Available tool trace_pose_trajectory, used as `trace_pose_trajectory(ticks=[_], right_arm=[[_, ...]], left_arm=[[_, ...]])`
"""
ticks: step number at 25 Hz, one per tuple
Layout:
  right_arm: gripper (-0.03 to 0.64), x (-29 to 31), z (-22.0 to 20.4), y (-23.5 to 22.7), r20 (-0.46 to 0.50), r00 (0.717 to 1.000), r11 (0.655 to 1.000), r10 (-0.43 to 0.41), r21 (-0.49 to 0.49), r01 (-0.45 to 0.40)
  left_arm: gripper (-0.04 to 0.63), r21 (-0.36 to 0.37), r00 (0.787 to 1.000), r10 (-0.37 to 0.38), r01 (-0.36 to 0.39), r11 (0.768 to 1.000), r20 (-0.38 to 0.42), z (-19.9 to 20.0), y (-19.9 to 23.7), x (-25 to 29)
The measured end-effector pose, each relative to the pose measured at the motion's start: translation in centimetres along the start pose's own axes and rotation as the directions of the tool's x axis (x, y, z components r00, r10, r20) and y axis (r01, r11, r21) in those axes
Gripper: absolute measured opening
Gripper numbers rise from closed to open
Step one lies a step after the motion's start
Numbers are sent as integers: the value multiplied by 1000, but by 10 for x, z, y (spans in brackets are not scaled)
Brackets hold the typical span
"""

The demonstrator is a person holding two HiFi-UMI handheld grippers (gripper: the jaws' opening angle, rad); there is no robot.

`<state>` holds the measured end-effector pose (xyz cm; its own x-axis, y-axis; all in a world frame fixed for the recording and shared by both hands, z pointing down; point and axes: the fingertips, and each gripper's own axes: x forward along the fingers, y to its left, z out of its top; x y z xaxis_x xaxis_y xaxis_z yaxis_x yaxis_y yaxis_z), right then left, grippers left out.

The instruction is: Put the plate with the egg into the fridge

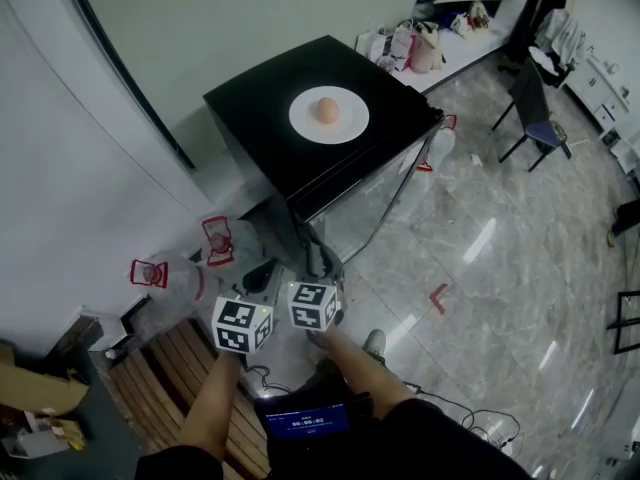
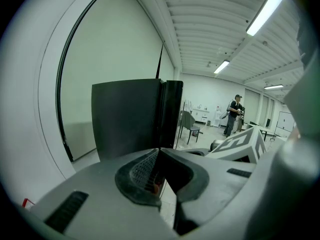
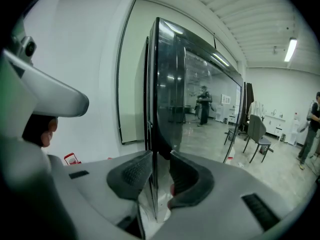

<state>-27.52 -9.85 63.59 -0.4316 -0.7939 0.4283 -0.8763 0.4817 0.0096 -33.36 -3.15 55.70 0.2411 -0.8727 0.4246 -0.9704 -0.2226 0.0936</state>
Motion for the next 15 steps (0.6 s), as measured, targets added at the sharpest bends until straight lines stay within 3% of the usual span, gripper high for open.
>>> trace_pose_trajectory(ticks=[8, 12, 15], right_arm=[[101, -17, -9, -11, 24, 999, 999, -26, 47, 25], [93, -43, -16, -28, 41, 999, 1000, -3, 23, 2], [86, -64, -25, -43, 38, 999, 1000, 15, 26, -16]], left_arm=[[11, -9, 1000, 16, -16, 1000, 11, -3, 0, -13], [11, -32, 1000, -5, 6, 999, 21, -2, -2, -1], [9, -11, 999, -46, 46, 999, 19, 0, -27, 6]])
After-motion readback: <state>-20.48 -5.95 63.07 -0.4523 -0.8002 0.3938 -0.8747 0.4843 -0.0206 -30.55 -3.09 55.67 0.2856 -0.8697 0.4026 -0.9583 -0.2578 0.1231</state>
